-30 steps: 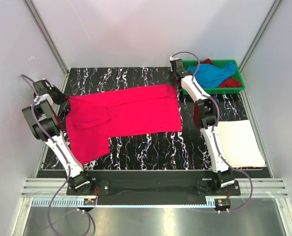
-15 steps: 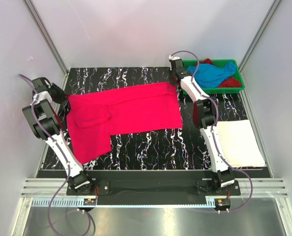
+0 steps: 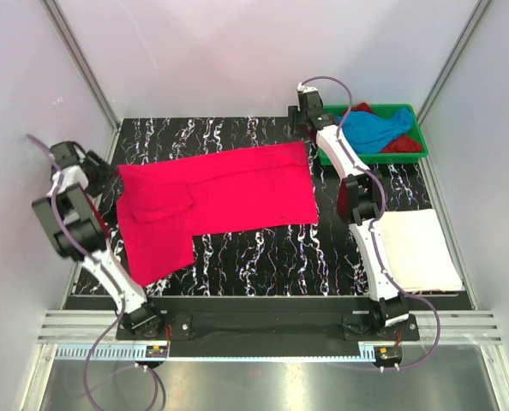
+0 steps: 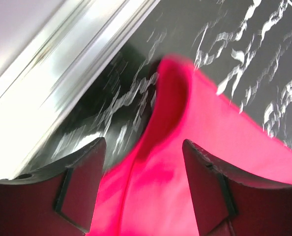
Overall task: Fold and stack the t-shirts
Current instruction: Fold the tshirt
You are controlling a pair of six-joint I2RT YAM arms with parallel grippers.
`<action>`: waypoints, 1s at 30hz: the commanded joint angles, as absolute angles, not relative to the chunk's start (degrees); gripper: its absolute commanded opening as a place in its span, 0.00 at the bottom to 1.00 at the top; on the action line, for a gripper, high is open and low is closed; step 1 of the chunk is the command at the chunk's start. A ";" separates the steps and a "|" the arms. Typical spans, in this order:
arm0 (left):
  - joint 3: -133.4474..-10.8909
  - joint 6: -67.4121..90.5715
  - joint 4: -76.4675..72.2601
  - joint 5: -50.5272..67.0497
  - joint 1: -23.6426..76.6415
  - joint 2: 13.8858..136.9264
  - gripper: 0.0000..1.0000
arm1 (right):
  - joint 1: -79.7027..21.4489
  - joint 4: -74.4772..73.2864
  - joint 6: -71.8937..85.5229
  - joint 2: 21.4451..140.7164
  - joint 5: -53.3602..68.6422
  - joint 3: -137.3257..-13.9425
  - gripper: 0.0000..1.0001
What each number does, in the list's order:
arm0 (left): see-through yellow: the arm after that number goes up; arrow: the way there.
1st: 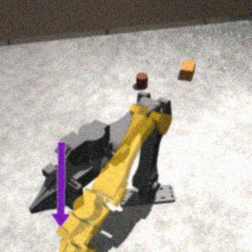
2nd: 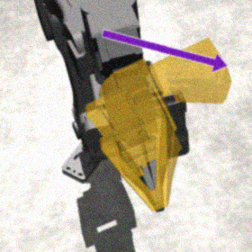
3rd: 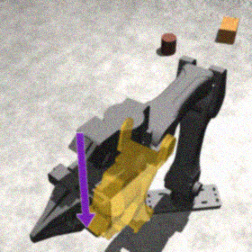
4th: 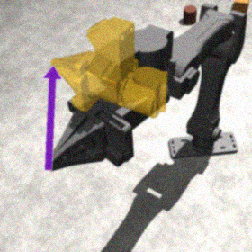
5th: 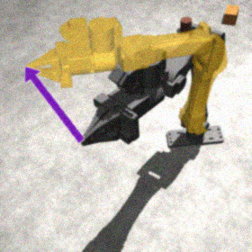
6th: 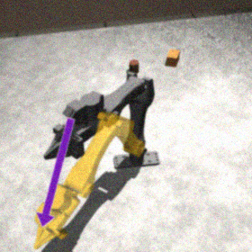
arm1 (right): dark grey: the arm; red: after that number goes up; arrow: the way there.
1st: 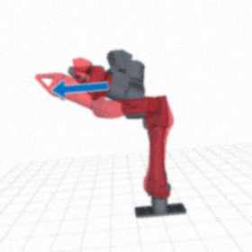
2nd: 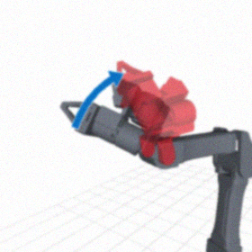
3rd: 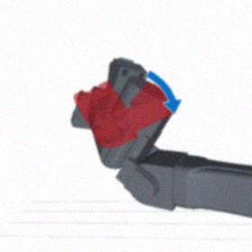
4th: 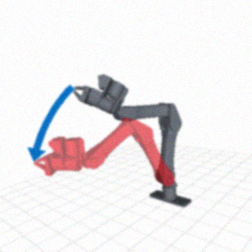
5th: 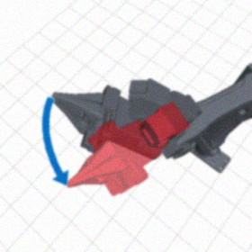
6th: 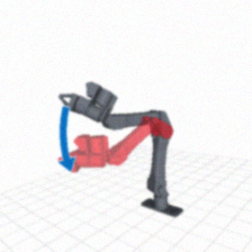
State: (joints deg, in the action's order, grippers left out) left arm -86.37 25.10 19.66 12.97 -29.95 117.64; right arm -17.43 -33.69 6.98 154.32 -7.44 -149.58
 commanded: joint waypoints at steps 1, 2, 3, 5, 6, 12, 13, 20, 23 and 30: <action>-74.51 27.95 13.90 7.72 -35.16 100.59 0.68 | -20.65 -35.33 11.94 144.60 -4.14 -149.16 0.65; -71.49 28.73 12.93 9.21 -35.07 98.46 0.68 | -21.52 -35.59 12.74 143.88 -0.74 -147.58 0.65; -68.76 29.18 11.44 12.10 -34.98 95.13 0.71 | -22.93 -35.42 13.53 143.18 1.65 -146.61 0.65; -61.63 30.40 10.29 15.28 -34.11 92.65 0.73 | -24.86 -35.16 16.77 141.60 7.87 -143.72 0.64; -59.87 30.50 10.46 16.42 -33.67 91.68 0.74 | -25.66 -34.20 17.83 141.16 10.78 -142.57 0.64; -52.82 28.92 11.86 19.42 -32.52 87.37 0.79 | -32.95 -26.55 23.99 138.87 26.00 -133.43 0.64; -52.47 28.66 12.30 19.86 -32.35 87.19 0.79 | -33.65 -25.41 25.04 138.35 27.15 -132.29 0.64; -49.13 28.22 13.19 18.98 -30.59 86.57 0.80 | -37.53 -16.00 31.90 139.74 37.69 -126.56 0.64; -49.83 26.46 11.69 20.12 -29.45 88.50 0.79 | -38.06 -14.86 34.36 141.41 40.24 -126.48 0.56; -51.24 26.28 9.84 23.55 -28.65 92.63 0.77 | -38.50 -13.71 35.51 143.08 41.57 -125.42 0.47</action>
